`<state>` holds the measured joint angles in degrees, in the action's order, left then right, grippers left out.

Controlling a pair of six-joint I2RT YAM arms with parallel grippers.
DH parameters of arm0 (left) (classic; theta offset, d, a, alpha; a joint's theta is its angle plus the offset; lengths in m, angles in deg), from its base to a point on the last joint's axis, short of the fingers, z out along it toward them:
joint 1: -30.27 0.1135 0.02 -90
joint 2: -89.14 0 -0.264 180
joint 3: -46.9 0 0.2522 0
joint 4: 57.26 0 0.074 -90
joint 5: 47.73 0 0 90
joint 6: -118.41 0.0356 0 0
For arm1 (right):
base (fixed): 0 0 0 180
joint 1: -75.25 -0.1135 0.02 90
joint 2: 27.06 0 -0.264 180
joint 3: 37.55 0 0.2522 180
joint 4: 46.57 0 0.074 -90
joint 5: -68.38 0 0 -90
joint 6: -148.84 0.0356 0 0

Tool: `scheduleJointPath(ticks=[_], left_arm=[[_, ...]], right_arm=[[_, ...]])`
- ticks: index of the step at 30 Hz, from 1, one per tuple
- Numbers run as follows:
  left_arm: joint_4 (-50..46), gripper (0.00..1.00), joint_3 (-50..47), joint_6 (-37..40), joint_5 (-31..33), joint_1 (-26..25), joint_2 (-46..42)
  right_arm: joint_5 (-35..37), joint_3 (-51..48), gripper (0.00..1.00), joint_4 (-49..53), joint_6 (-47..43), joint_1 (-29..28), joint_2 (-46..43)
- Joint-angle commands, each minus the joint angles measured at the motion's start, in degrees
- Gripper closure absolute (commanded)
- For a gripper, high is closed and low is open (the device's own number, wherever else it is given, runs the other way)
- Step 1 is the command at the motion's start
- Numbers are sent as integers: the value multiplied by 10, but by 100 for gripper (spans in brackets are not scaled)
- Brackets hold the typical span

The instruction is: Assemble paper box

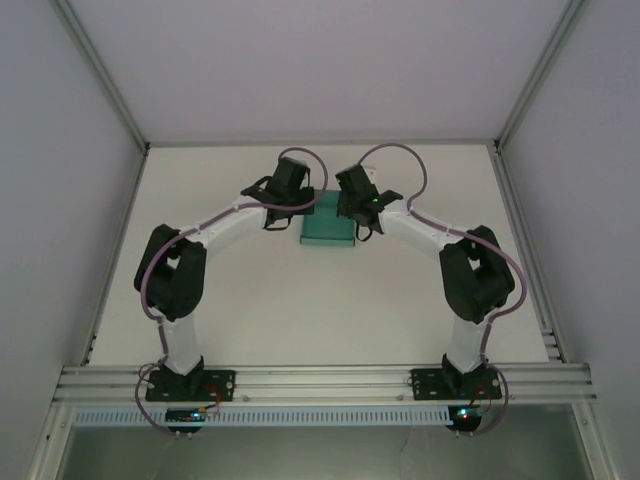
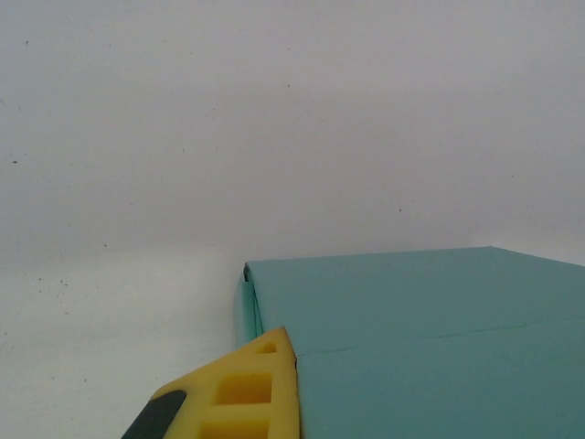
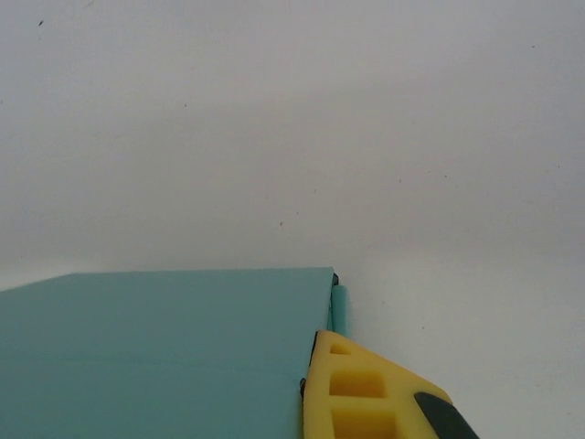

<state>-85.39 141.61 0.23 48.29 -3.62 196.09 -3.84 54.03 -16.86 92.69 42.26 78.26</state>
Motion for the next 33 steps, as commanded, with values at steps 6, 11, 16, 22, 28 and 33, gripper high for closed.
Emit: scheduleJointPath(ticks=[6, 11, 16, 22, 28, 33], left_arm=[[60, 92, -101, -28, -23, -4, -35], [76, 83, -168, -23, -5, -9, -90], [66, 56, -173, -10, -25, -9, -125], [7, 16, -159, 2, -30, -8, -168], [-23, 0, -140, -16, -52, 11, -216], [-26, 0, -113, -47, -134, 72, -178]], right_arm=[[42, -91, 97, -147, 24, -26, -30], [61, -195, 97, -241, -40, -40, -64], [84, -240, 96, -276, -91, -59, -72], [98, -264, 94, -298, -135, -81, -82], [109, -269, 92, -308, -154, -94, -82], [115, -272, 90, -317, -163, -102, -70]])
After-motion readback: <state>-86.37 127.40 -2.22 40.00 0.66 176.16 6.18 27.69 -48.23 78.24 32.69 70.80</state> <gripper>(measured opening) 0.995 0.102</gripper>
